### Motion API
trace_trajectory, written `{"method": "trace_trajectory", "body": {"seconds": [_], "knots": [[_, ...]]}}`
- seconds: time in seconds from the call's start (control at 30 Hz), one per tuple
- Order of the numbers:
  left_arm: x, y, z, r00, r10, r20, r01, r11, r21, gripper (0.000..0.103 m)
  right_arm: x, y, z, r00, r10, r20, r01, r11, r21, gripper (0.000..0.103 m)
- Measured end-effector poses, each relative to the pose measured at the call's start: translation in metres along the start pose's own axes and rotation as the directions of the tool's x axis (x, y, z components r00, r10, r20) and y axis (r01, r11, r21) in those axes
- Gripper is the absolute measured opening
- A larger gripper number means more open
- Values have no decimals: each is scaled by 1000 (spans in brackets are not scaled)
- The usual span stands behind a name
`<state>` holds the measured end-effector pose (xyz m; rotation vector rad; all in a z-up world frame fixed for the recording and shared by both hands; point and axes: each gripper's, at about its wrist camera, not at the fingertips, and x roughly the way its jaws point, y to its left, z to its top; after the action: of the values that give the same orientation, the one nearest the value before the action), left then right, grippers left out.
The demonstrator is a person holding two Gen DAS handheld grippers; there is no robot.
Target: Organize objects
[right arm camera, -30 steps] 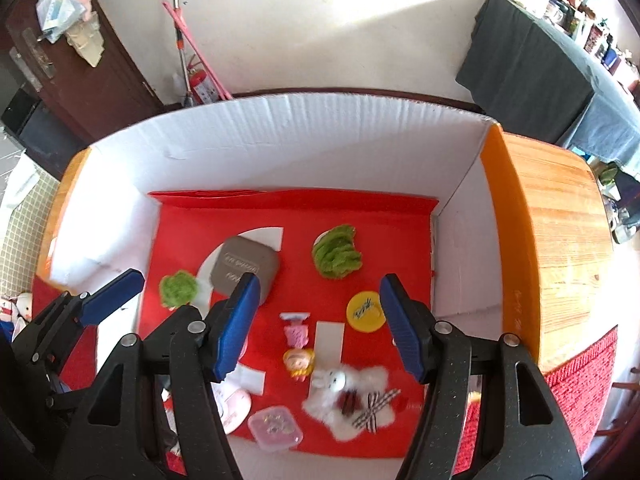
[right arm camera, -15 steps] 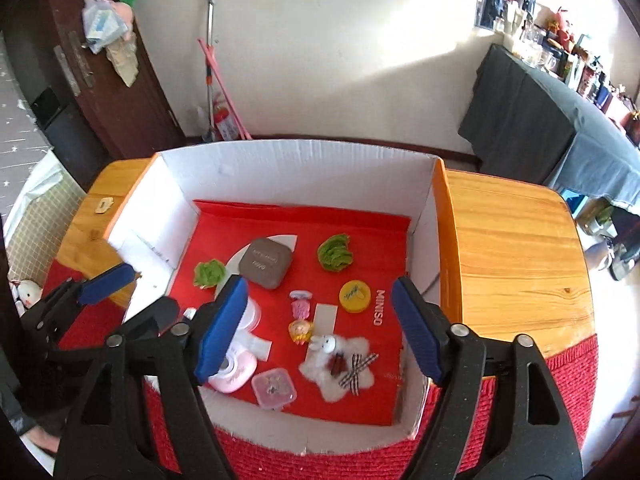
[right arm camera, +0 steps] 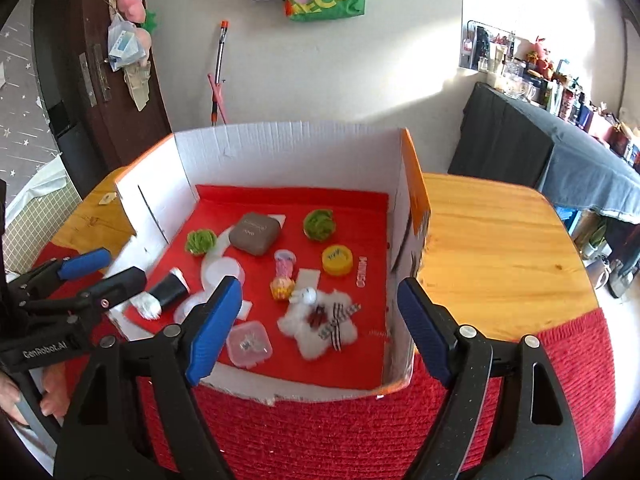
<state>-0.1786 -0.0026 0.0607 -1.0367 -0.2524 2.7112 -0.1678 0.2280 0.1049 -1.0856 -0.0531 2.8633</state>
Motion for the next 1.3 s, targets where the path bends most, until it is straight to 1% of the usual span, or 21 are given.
{"method": "trace_trajectory", "body": {"seconds": [0.17,0.33,0.4,0.5,0.6,0.67,0.73,0.77,0.83,0.93,0.97,1.13,1.3], "knots": [[4,-7,-14,998,53,38,-55,998,42,83,13,2,-19,999,-42,33,43,999,-26,80],[7,-11,-22,995,76,70,-81,995,66,84,15,5,-27,997,-46,67,49,998,-43,80],[9,-14,-25,992,93,87,-100,991,83,87,18,5,-29,997,-40,71,43,998,-43,81],[11,-15,-28,991,92,97,-101,991,92,87,19,5,-32,995,-51,89,56,997,-51,81],[10,-14,-28,992,80,103,-88,993,80,91,22,1,-33,996,-31,82,34,999,-35,81],[9,-14,-28,990,86,113,-95,992,81,92,23,0,-34,996,-21,85,24,999,-29,81],[9,-16,-28,989,87,118,-97,992,85,94,24,3,-35,995,-40,92,45,998,-47,81],[8,-16,-28,989,91,120,-102,991,86,96,25,6,-36,994,-53,96,59,996,-60,83],[7,-16,-29,987,100,129,-112,990,85,97,25,9,-37,993,-59,101,67,995,-72,85],[5,-16,-30,984,104,142,-117,989,85,102,20,8,-38,989,-68,127,77,995,-66,89],[4,-16,-30,983,108,147,-121,989,83,102,18,8,-38,989,-69,135,78,995,-63,93],[-1,-14,-31,977,124,174,-137,988,68,103,13,5,-40,986,-66,155,74,996,-49,94],[-1,-15,-31,976,129,178,-144,987,74,103,14,8,-40,985,-78,157,89,994,-61,96]]}}
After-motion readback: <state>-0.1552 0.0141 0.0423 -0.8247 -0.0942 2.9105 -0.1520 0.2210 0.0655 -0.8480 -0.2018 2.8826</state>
